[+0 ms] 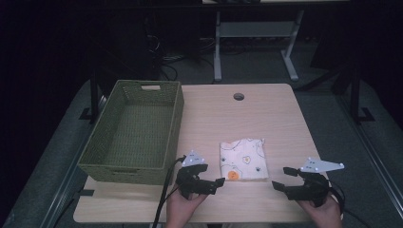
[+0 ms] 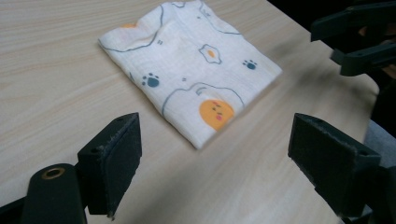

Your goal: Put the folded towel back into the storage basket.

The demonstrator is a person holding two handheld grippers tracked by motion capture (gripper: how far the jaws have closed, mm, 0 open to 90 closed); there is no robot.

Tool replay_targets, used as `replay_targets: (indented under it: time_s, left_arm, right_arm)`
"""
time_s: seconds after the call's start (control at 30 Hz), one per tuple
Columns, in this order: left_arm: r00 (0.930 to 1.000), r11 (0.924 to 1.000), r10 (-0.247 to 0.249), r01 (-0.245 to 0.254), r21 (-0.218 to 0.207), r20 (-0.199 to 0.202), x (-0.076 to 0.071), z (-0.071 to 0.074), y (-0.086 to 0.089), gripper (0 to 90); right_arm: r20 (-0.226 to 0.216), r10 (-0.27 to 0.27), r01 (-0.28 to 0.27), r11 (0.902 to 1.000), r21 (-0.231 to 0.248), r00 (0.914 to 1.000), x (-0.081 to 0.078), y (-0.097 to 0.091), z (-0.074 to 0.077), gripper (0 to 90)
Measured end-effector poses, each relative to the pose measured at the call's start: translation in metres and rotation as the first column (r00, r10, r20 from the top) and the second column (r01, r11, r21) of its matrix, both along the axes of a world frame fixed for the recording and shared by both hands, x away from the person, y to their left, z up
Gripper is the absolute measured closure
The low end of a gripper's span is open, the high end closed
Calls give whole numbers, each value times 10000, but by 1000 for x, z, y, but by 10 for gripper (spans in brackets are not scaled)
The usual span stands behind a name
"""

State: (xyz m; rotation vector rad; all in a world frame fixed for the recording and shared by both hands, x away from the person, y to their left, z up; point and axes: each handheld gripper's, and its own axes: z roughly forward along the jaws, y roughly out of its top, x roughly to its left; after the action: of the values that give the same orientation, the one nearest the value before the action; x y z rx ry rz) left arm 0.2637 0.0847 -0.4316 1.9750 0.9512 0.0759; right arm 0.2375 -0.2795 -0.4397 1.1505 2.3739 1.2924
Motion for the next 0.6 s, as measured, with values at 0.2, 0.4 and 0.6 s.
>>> replay_targets:
  time_s: [0.2, 0.4, 0.6]
  left_arm:
    - [9995, 9999, 55, -60, -153, -305, 15, -2, -9, 176]
    - [9990, 9997, 135, -143, -198, -423, 25, -2, -20, 177]
    - [9987, 9993, 239, -251, -270, -459, 32, 0, -26, 177]
  right_arm:
    - [-121, 62, -63, 10000, -44, 9999, 12, 1, 4, 254]
    - [-289, 49, -53, 9999, -134, 9996, 21, 2, 8, 254]
    - [-369, 154, -162, 9996, -222, 9992, 31, 3, 14, 256]
